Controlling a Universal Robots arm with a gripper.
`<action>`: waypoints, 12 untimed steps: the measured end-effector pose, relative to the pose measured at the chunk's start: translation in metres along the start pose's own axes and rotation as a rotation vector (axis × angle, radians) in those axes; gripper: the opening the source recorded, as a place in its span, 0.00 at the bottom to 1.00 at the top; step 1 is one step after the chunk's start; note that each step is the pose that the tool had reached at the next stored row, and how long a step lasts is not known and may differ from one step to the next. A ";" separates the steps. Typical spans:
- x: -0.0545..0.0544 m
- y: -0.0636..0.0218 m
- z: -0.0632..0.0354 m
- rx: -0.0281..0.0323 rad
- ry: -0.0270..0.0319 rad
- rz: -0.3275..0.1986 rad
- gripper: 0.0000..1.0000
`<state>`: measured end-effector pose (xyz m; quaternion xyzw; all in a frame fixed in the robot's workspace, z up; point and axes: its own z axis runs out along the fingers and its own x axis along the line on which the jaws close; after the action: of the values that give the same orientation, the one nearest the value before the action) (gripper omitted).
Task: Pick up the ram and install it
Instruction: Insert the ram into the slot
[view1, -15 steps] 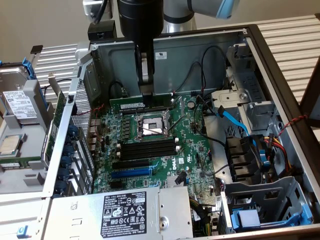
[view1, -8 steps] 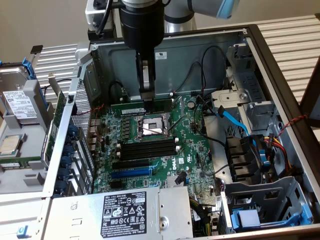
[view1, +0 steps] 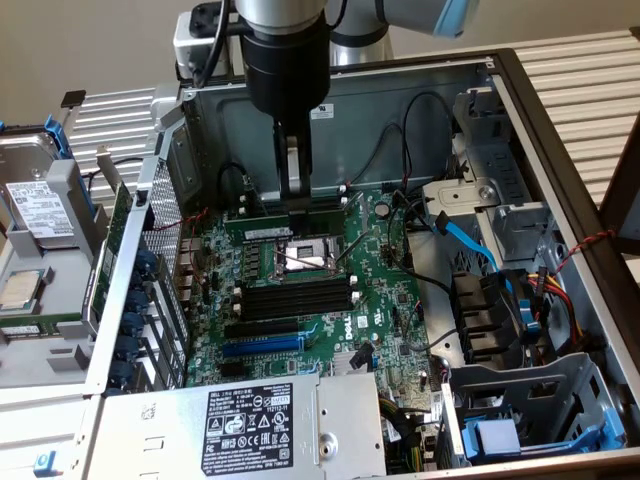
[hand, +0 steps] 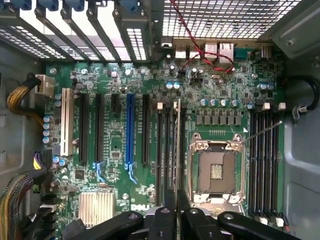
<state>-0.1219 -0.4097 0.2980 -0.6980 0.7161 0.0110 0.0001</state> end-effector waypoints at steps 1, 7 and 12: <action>0.002 -0.0001 0.0009 0.0000 -0.0007 0.000 0.13; 0.005 -0.0005 0.0079 0.0015 -0.0017 0.000 0.13; 0.006 -0.0009 0.0148 0.0054 -0.0018 -0.001 0.13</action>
<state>-0.1214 -0.4158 0.2831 -0.6984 0.7156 0.0096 0.0026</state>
